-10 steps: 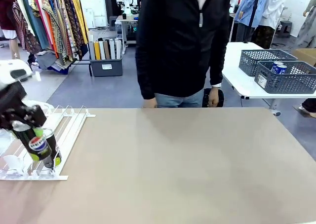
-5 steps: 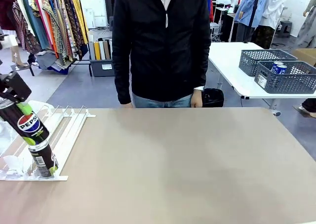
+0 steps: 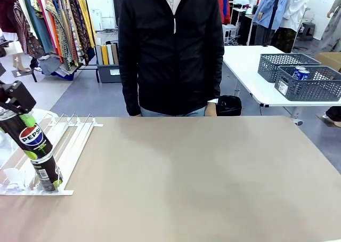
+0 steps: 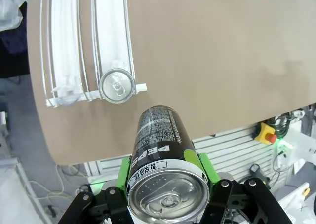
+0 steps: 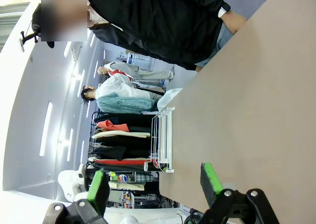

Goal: Retrieve and store the cans from the dispenser.
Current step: Pick up one can from the Automatic Can Dispenser and place it in the middle of the table.

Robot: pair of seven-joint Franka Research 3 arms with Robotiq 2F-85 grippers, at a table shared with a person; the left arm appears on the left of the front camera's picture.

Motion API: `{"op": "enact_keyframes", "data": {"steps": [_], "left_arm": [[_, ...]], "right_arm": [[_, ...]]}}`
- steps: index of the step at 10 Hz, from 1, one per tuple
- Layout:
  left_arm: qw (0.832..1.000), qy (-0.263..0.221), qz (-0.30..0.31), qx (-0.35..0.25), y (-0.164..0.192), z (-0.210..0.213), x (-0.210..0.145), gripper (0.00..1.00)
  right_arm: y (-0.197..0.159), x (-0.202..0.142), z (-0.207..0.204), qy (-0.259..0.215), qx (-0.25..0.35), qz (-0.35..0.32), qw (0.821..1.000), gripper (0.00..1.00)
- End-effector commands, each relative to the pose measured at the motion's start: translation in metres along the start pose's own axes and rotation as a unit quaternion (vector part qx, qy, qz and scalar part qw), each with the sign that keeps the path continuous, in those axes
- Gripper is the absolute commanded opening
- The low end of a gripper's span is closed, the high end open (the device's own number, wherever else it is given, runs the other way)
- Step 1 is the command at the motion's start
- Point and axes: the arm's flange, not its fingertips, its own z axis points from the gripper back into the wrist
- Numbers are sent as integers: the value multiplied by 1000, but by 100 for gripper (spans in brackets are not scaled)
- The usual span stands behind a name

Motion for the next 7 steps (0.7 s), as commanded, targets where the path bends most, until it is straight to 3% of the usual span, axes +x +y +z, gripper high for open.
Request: {"op": "enact_keyframes", "data": {"steps": [1,3,5,7], "left_arm": [[1000,-10,14,-22,-17,-2,11,0],[999,-30,6,-40,-87,-21,43,0],[997,-6,-50,-51,-186,-79,71,0],[993,26,-110,-14,-268,-146,81,0]], "right_arm": [[3,0,1,-1,6,0,1000,100],[3,0,1,-1,6,0,1000,100],[3,0,1,-1,6,0,1000,100],[3,0,1,-1,6,0,1000,100]]}}
